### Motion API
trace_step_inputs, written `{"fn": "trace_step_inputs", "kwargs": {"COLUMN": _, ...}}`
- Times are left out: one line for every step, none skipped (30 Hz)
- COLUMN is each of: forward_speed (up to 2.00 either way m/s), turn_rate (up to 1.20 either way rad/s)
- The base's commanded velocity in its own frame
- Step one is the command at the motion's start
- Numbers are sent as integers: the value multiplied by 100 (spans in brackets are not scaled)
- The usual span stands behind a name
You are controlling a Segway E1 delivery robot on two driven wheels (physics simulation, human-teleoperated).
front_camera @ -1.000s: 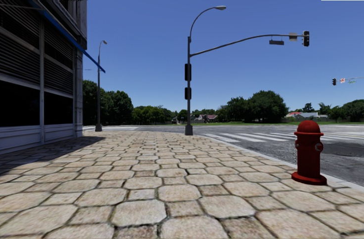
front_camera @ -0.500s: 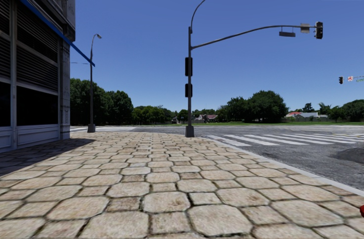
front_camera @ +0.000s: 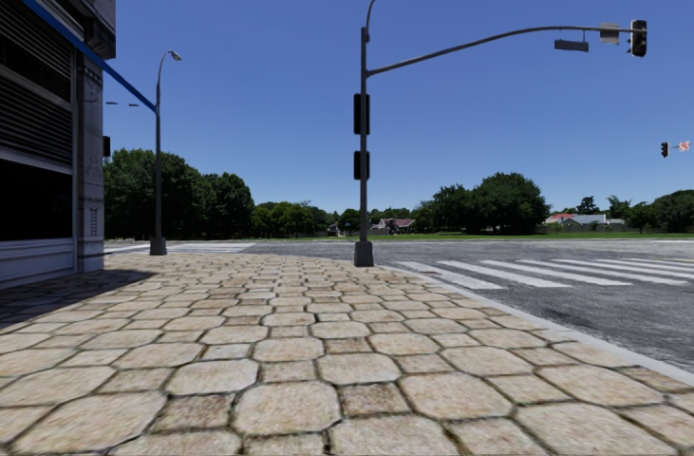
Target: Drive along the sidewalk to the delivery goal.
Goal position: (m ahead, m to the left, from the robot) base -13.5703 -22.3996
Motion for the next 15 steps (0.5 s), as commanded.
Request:
{"fn": "trace_step_inputs", "kwargs": {"forward_speed": 200, "turn_rate": 0}}
{"fn": "trace_step_inputs", "kwargs": {"forward_speed": 200, "turn_rate": 0}}
{"fn": "trace_step_inputs", "kwargs": {"forward_speed": 200, "turn_rate": 0}}
{"fn": "trace_step_inputs", "kwargs": {"forward_speed": 200, "turn_rate": 0}}
{"fn": "trace_step_inputs", "kwargs": {"forward_speed": 200, "turn_rate": 0}}
{"fn": "trace_step_inputs", "kwargs": {"forward_speed": 200, "turn_rate": 0}}
{"fn": "trace_step_inputs", "kwargs": {"forward_speed": 200, "turn_rate": 0}}
{"fn": "trace_step_inputs", "kwargs": {"forward_speed": 200, "turn_rate": 0}}
{"fn": "trace_step_inputs", "kwargs": {"forward_speed": 200, "turn_rate": 0}}
{"fn": "trace_step_inputs", "kwargs": {"forward_speed": 200, "turn_rate": 0}}
{"fn": "trace_step_inputs", "kwargs": {"forward_speed": 200, "turn_rate": 0}}
{"fn": "trace_step_inputs", "kwargs": {"forward_speed": 200, "turn_rate": 0}}
{"fn": "trace_step_inputs", "kwargs": {"forward_speed": 200, "turn_rate": 0}}
{"fn": "trace_step_inputs", "kwargs": {"forward_speed": 200, "turn_rate": 0}}
{"fn": "trace_step_inputs", "kwargs": {"forward_speed": 200, "turn_rate": 0}}
